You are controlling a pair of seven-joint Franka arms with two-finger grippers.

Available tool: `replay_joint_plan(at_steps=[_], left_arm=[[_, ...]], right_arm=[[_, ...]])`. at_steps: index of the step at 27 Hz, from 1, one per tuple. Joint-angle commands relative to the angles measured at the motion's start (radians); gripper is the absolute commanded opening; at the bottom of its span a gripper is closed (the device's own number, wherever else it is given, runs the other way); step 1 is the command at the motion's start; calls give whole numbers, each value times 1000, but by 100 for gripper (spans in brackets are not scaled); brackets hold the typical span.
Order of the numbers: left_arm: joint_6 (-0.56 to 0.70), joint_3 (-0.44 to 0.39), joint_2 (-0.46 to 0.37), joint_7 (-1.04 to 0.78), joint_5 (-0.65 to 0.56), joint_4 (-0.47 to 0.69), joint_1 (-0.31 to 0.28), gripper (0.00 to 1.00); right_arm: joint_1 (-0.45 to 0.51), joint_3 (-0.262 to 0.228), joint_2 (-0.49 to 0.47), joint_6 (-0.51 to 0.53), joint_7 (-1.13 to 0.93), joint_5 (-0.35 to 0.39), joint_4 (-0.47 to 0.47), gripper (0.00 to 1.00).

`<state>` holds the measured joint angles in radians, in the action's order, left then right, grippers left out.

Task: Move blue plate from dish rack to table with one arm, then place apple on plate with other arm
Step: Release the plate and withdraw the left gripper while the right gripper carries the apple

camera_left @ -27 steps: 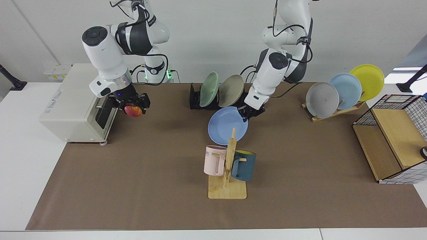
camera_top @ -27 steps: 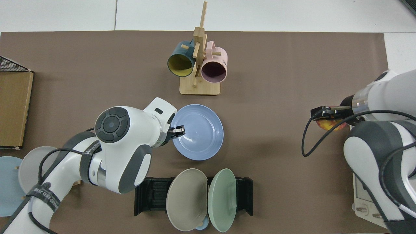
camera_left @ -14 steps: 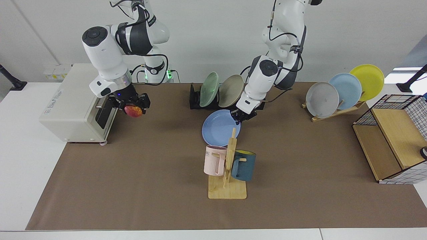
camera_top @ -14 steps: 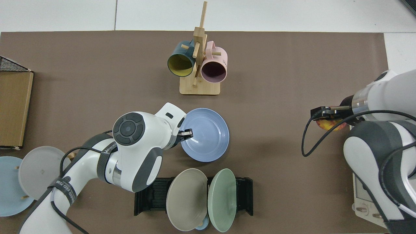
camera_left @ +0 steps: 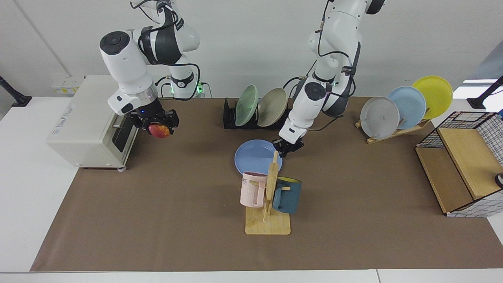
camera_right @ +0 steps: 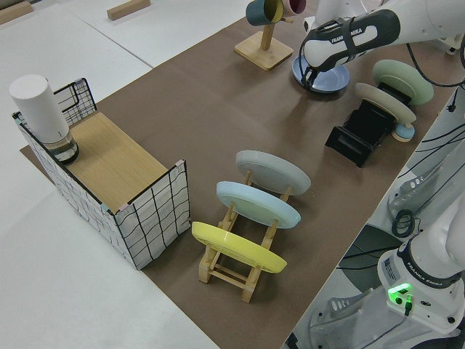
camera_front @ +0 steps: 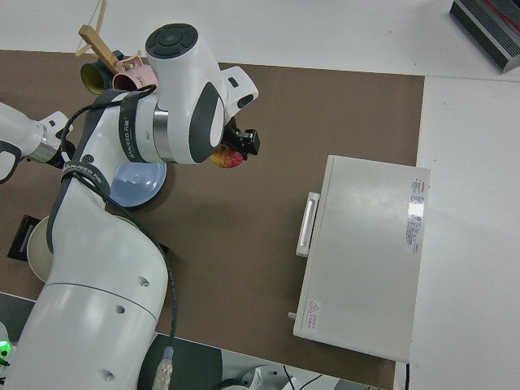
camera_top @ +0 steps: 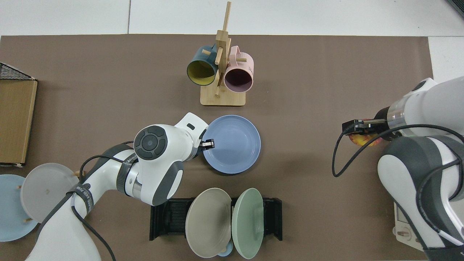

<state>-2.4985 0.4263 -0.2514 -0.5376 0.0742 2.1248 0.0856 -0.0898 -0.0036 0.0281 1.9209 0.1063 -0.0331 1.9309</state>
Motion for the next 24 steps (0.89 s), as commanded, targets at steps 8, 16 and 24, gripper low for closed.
replay_joint_plan(at_steps=[8,16,24], left_arm=[[306,-3,93,-7,-119,-100,-55,86],[553,-70,231,19,-148,-176,-64,100],[822,-221,256,270,-133,-350,-56,100]], right_arm=[[-45,5,-7,46,33,2,22,0],[-122,5,-36,119,131,-5,37,0],[-217,5,-88,208,269,-8,49,0]])
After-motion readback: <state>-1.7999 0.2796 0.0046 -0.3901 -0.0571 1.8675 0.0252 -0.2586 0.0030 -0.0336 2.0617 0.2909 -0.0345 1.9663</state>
